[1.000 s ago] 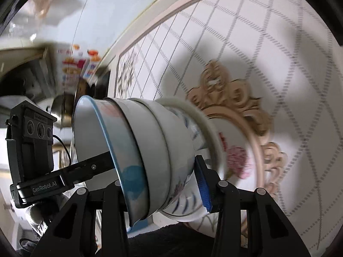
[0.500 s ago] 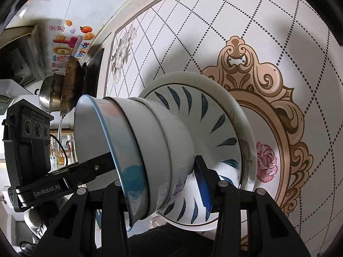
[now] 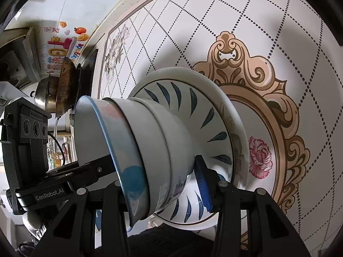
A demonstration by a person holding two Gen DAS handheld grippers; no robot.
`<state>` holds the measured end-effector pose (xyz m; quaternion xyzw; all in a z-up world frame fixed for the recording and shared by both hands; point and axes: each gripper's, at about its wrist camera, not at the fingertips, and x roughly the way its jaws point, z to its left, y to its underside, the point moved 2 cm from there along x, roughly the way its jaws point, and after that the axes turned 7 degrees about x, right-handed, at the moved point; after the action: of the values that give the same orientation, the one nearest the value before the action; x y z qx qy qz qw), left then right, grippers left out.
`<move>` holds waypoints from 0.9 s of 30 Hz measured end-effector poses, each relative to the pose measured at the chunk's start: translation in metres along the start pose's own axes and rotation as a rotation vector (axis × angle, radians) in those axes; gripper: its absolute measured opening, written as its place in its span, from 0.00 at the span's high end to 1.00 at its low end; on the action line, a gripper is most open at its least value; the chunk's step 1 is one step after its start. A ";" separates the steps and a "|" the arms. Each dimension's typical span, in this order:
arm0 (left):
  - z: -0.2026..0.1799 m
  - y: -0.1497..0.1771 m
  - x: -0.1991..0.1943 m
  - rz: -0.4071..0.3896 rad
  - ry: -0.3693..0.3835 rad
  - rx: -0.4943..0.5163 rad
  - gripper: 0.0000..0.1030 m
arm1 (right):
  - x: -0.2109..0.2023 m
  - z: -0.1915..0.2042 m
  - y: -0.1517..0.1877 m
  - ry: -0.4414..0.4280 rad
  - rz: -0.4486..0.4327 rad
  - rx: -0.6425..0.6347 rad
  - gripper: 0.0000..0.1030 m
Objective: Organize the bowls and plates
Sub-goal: 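Lift the bowl stack with both grippers and carry it over the plate stack, then lower the bowl stack onto the plates and open both grippers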
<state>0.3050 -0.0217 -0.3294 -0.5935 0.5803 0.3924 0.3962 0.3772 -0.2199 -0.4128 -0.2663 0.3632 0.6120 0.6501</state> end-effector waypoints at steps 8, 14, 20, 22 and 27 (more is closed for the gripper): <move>-0.001 0.003 -0.004 -0.027 -0.035 0.038 0.65 | -0.001 -0.002 0.000 -0.002 -0.001 0.020 0.55; 0.002 0.010 -0.021 -0.071 -0.136 0.092 0.63 | -0.015 0.008 0.005 0.067 -0.067 -0.009 0.55; -0.007 0.024 -0.047 -0.128 -0.209 0.183 0.59 | -0.047 0.029 0.023 0.199 -0.164 -0.056 0.41; -0.009 0.028 -0.056 -0.153 -0.217 0.207 0.53 | -0.058 0.039 0.036 0.259 -0.206 -0.075 0.28; -0.010 0.039 -0.080 -0.210 -0.228 0.256 0.24 | -0.085 0.051 0.065 0.315 -0.310 -0.050 0.13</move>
<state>0.2643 -0.0012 -0.2526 -0.5474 0.5118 0.3363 0.5704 0.3216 -0.2238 -0.3078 -0.4275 0.3995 0.4643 0.6649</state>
